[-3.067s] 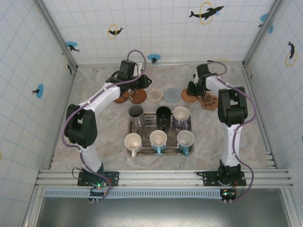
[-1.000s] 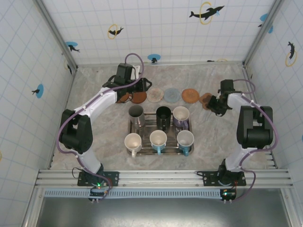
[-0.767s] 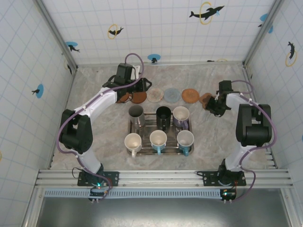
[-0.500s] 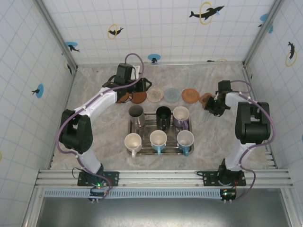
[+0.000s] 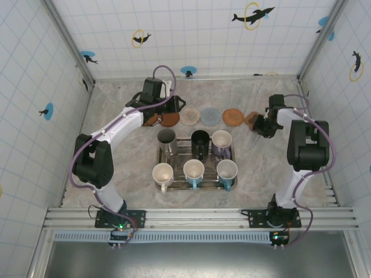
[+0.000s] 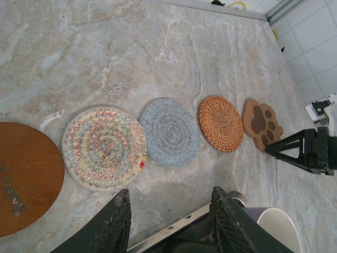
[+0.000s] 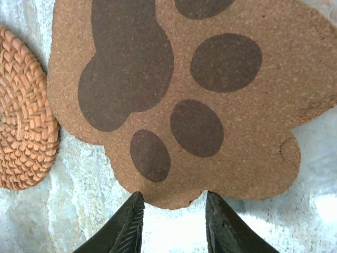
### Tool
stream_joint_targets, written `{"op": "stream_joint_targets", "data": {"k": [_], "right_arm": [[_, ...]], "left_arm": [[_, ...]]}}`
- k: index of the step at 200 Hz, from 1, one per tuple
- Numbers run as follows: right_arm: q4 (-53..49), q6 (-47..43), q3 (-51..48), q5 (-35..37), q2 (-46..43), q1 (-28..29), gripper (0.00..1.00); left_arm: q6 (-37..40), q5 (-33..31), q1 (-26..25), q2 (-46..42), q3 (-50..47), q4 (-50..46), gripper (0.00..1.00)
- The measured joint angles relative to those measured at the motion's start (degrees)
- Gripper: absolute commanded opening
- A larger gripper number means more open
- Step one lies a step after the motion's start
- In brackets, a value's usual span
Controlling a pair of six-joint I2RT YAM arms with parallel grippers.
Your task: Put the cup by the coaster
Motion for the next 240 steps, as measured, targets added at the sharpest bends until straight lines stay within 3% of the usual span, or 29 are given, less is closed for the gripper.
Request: {"op": "stream_joint_targets", "data": {"k": [147,240], "right_arm": [[-2.8,-0.9,7.6,-0.2,5.2,0.0,0.34],[-2.9,-0.8,7.6,-1.9,1.9,0.2,0.34]], "left_arm": [[0.0,-0.2,0.0,0.1,0.5,-0.4,0.42],[0.1,-1.1,0.0,0.1,0.7,-0.9,0.42]]}}
